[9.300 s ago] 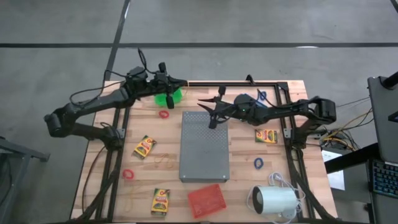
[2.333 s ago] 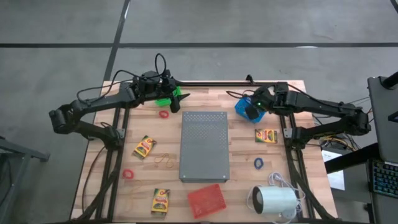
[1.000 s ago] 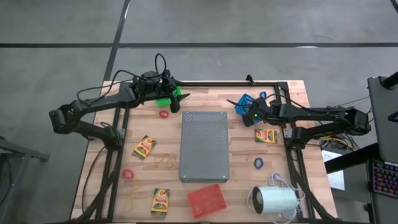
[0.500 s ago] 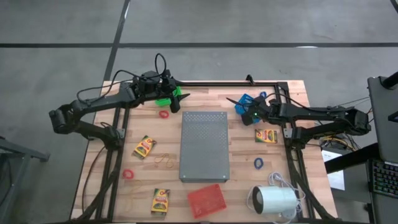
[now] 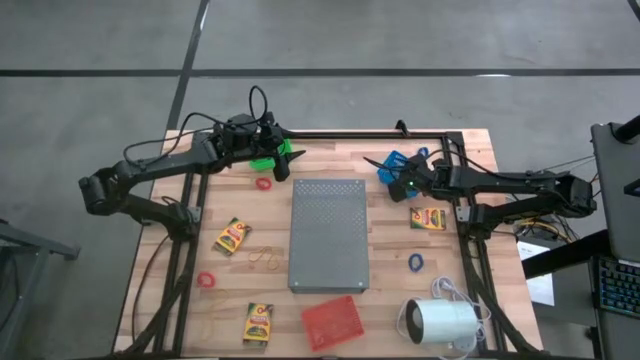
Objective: Pick & Place Office Desk Supplies
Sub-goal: Put the top yellow rubber band into the blue basket
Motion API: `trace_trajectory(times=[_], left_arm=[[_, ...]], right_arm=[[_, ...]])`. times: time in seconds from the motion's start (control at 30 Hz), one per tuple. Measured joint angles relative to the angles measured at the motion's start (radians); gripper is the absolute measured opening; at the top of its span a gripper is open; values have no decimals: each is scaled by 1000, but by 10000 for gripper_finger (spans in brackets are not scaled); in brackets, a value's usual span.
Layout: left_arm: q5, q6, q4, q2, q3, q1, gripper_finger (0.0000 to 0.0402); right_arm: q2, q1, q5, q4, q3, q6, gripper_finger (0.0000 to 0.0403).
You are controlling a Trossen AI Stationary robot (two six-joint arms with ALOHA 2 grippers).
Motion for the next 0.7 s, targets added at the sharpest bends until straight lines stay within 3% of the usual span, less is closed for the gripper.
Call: trace_trajectory(times=[0.7], left_arm=[[0,0,0,0,-1,0,247]], right_arm=[[0,0,42,2,-56,57,110]])
